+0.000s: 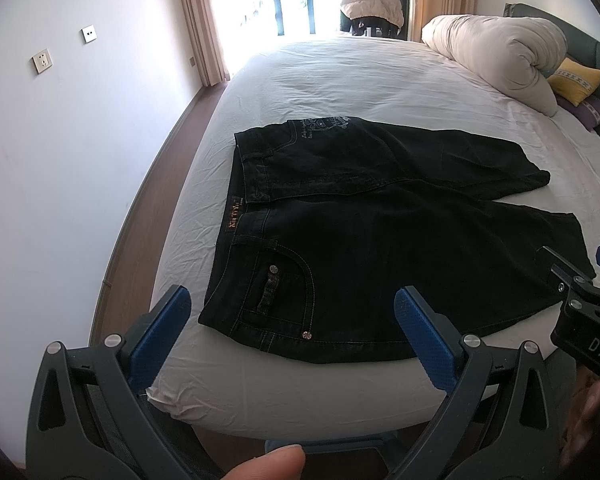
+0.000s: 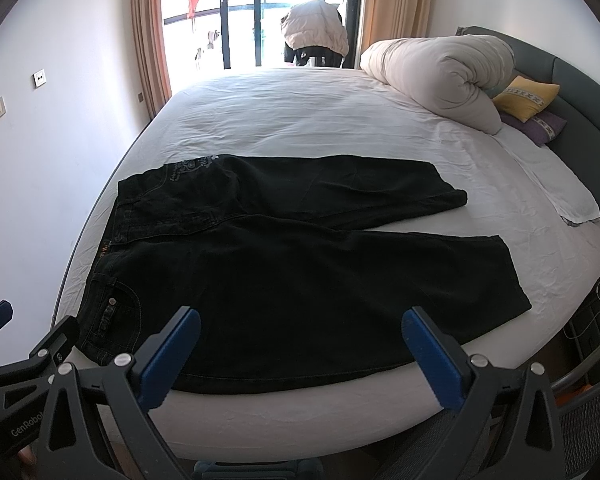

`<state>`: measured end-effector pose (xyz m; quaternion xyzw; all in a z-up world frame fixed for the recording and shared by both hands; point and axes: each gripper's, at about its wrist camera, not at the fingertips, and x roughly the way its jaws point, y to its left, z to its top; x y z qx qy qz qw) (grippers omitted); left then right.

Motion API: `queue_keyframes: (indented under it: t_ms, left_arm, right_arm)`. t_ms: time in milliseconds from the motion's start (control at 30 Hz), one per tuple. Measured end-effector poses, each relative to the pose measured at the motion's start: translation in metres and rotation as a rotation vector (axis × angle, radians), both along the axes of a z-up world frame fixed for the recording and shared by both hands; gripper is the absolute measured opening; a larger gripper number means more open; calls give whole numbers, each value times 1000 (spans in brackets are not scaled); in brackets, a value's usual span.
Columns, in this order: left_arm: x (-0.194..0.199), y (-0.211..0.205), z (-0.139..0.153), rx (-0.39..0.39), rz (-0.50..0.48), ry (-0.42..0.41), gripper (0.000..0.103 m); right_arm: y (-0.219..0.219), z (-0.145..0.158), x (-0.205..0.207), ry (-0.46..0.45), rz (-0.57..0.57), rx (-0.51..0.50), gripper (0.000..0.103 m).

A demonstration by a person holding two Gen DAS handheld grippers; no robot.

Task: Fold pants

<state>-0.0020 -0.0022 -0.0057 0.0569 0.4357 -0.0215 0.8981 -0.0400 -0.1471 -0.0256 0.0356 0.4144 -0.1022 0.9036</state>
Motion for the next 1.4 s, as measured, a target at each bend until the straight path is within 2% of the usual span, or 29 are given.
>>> queue_keyframes:
  t_ms: [700,900,1000,1067,1200,1267,1400]
  left_arm:
    - [2,1,-3,6,28,3,103]
    - [7,0,-3,50,62,-14,103]
    - [14,6,-3,17,55,-18,103]
    - [22,12,-4,-39,39,-8,103]
    - [50,25,-11,-205,-24,10,103]
    - [66,27,-11,-271,-74,1,103]
    - [114,21,-6,-208,-139,-51,103]
  right_arm:
    - [0,0,0,1,0,0,103]
    - [-3,1,2,2,1,2,103]
    - [-5,1,1,0,5,5,103]
    - [-10,1,6,-8,17,8,103]
    - [-19,2,17,-25,48,23,103]
    - [-32,5,37,-44,75,47,103]
    - [-49,8,71,-69,136,77,103]
